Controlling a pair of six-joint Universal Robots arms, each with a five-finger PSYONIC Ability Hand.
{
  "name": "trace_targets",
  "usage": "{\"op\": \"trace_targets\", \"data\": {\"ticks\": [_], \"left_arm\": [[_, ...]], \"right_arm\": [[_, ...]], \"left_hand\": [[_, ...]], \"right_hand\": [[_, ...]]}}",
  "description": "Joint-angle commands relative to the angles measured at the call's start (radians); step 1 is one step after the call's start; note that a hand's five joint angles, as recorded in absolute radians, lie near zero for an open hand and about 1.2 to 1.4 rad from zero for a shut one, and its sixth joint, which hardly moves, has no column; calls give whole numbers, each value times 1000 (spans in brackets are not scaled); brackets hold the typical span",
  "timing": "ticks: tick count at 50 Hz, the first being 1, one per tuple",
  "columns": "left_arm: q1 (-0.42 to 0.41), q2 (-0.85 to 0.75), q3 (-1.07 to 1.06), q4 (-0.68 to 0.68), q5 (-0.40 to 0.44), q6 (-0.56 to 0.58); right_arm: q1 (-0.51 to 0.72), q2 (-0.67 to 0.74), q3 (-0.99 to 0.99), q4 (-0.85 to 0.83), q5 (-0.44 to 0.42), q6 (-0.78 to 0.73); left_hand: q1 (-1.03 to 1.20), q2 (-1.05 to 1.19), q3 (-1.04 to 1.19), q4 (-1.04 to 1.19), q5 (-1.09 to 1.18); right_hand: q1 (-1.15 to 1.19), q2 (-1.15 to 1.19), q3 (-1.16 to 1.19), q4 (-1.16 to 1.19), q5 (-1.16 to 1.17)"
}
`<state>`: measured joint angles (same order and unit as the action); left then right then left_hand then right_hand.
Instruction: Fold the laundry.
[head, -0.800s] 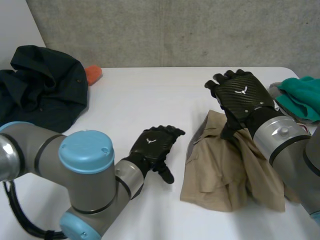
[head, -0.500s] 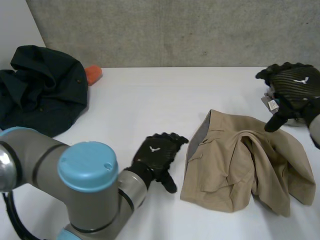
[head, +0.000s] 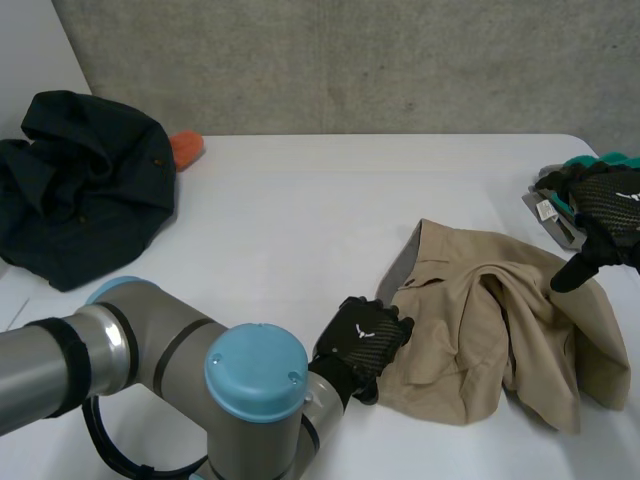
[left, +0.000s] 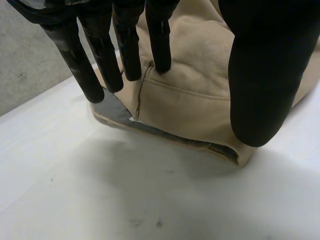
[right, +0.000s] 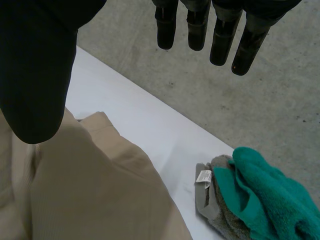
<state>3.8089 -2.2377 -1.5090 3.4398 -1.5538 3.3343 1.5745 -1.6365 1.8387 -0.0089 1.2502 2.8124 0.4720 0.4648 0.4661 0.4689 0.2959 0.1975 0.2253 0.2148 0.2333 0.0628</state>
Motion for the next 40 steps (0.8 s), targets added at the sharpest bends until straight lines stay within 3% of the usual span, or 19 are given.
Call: {"op": "trace_targets", "data": {"ticks": [1,5,12,16,20,21,31,35,40], "left_arm": [[-6,-28,12,16,0,-4],[-18,-28,10,80,-3,-4],[-18,-14,21,95,-15,-4],[-6,15,23,95,-67,-6],[93,99,-5,96,-149,1],[154,145,-23,98,-163,13],[523,299,-17,183,-141,178],[571,314,94,264,-105,191],[542,296,252,317,-66,171]], "right_arm": [[-7,9,7,-14,-2,-2],[-5,10,11,-16,-2,-4],[1,14,5,-19,-2,-5],[7,24,-9,-19,-2,-7],[7,61,-36,-17,-6,-2],[7,78,-53,-14,-6,5],[71,133,-157,-3,12,32],[82,159,-174,-3,15,48],[105,191,-179,-3,18,48]], "left_hand": [[287,294,293,290,289],[890,897,896,893,892],[924,931,930,927,926],[924,931,930,927,926],[924,931,930,927,926],[924,931,930,927,926],[924,931,930,927,926],[924,931,930,927,926],[924,931,930,927,926]], "right_hand": [[-23,-51,-40,-59,-63],[-23,-51,-40,-59,-63],[-23,-51,-40,-59,-63],[-23,-51,-40,-59,-63],[-23,-51,-40,-59,-63],[-23,-51,-40,-59,-63],[-23,-51,-40,-59,-63],[-23,-51,-40,-59,-63],[-23,-51,-40,-59,-63]]}}
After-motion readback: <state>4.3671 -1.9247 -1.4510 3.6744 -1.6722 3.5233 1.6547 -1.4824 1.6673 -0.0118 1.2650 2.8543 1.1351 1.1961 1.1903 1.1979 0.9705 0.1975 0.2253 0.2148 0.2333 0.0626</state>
